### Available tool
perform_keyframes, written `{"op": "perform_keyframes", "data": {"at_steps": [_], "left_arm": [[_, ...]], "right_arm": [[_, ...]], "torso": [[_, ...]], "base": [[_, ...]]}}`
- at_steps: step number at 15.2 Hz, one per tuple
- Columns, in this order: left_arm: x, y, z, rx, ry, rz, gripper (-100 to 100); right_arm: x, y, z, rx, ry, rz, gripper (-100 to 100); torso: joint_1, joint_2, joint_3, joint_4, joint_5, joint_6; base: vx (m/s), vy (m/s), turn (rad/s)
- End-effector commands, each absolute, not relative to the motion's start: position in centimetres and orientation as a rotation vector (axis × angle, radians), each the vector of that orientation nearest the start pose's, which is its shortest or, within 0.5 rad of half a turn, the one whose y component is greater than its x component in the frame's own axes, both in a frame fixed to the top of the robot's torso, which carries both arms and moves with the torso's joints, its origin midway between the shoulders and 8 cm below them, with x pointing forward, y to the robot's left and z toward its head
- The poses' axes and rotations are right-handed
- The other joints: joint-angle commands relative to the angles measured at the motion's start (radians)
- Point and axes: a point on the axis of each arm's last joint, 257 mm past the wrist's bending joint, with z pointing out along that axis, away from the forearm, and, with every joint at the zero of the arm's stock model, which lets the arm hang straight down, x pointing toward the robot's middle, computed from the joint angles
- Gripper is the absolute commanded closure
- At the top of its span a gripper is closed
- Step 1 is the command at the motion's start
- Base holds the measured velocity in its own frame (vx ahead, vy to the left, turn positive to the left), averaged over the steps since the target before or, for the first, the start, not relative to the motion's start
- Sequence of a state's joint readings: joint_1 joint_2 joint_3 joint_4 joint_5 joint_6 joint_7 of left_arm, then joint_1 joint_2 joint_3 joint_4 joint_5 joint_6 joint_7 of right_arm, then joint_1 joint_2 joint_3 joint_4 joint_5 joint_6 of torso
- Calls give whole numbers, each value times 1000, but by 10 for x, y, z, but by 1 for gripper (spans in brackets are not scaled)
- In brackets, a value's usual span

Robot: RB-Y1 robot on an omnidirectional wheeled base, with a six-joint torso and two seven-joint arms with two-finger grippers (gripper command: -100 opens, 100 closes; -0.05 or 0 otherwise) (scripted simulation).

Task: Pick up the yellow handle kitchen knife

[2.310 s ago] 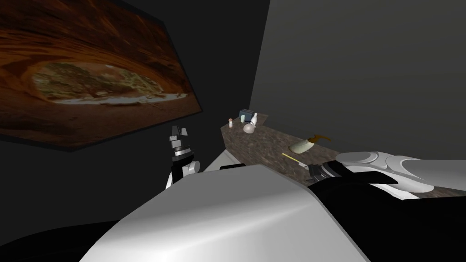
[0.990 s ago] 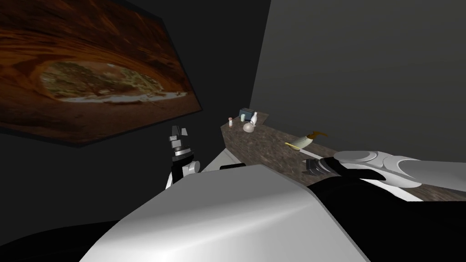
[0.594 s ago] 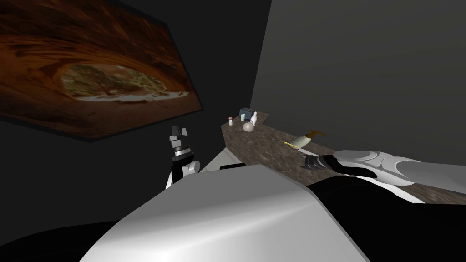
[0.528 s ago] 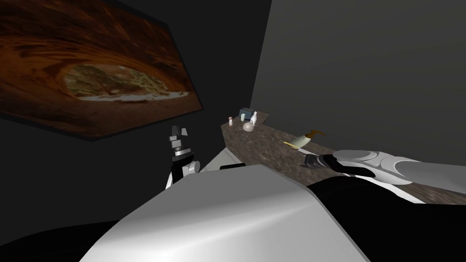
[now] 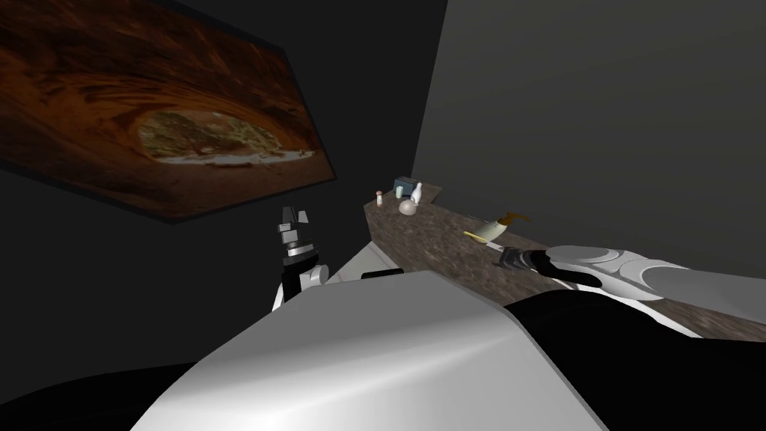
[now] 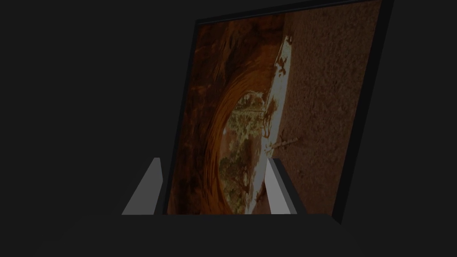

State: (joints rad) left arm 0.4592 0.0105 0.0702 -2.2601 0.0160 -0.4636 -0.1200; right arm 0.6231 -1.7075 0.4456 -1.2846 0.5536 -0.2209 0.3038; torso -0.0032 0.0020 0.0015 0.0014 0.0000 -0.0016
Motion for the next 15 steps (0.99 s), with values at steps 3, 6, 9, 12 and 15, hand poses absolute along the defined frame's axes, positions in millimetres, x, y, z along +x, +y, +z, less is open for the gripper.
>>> {"op": "perform_keyframes", "data": {"at_steps": [3,6,9,12,15], "left_arm": [[352,302,24,-623,647,-1141,0],[352,302,24,-623,647,-1141,0],[352,302,24,-623,647,-1141,0],[352,302,24,-623,647,-1141,0],[352,302,24,-623,647,-1141,0]], "right_arm": [[194,-743,-297,-955,2590,-736,-100],[203,-756,-290,-919,2556,-809,-100],[211,-770,-283,-879,2521,-885,-100],[214,-775,-280,-865,2511,-906,-100],[205,-780,-287,-840,2521,-920,-100]], "torso": [[0,0,0,0,0,0],[-1,0,0,0,0,0],[-1,1,0,0,0,0],[-1,0,0,0,0,0],[-2,-4,-2,-1,0,-1]], "base": [[-48,-17,32],[-57,-21,39],[-59,-25,34],[-45,-18,26],[9,-36,143]]}}
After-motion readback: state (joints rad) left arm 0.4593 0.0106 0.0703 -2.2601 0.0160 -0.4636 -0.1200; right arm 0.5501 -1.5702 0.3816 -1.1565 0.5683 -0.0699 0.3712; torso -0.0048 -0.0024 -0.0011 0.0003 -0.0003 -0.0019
